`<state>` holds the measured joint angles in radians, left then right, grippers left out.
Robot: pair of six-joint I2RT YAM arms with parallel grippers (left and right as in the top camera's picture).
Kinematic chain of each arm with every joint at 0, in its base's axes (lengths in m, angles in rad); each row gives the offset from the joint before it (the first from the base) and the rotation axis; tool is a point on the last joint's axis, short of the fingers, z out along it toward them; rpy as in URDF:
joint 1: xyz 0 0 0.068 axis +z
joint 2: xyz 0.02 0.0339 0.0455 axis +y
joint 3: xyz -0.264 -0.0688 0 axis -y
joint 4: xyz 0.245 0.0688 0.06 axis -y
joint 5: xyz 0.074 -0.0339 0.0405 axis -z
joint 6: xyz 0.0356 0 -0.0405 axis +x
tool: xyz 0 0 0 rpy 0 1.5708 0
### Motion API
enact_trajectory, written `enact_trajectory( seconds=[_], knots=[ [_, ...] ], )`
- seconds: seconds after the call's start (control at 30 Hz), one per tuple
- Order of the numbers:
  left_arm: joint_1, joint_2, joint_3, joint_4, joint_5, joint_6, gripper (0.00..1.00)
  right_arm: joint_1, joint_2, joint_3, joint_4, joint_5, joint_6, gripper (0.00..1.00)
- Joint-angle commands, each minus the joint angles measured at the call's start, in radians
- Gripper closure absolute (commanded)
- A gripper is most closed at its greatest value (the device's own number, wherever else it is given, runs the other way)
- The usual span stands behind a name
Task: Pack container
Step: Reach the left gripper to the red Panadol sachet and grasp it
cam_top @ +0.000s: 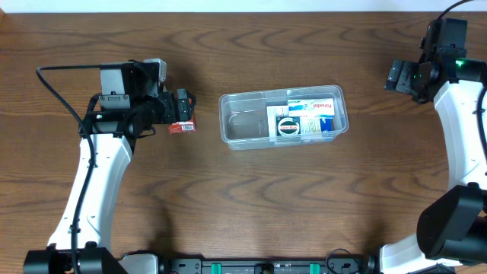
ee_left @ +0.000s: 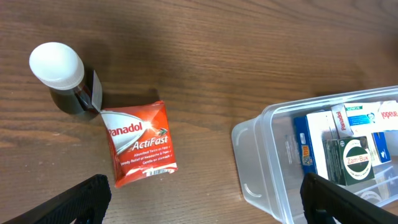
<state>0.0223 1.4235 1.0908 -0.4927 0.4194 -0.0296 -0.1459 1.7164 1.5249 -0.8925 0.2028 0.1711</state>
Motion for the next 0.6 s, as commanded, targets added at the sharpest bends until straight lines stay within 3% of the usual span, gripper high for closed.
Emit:
enact_trajectory(
  seconds=[0.0, 0.3, 0.57],
  knots=[
    [-0.002, 0.005, 0.022, 0.008, 0.014, -0.009, 0.02, -0.003, -0.013, 0.011, 0.002, 0.010, -0.012, 0.01],
    [-0.003, 0.005, 0.022, -0.017, -0.004, 0.004, 0.02, -0.003, -0.013, 0.011, 0.002, 0.010, -0.012, 0.01],
    [-0.058, 0.006, 0.021, -0.059, -0.261, -0.093, 0.02, -0.003, -0.013, 0.011, 0.002, 0.010, -0.012, 0.01]
  ],
)
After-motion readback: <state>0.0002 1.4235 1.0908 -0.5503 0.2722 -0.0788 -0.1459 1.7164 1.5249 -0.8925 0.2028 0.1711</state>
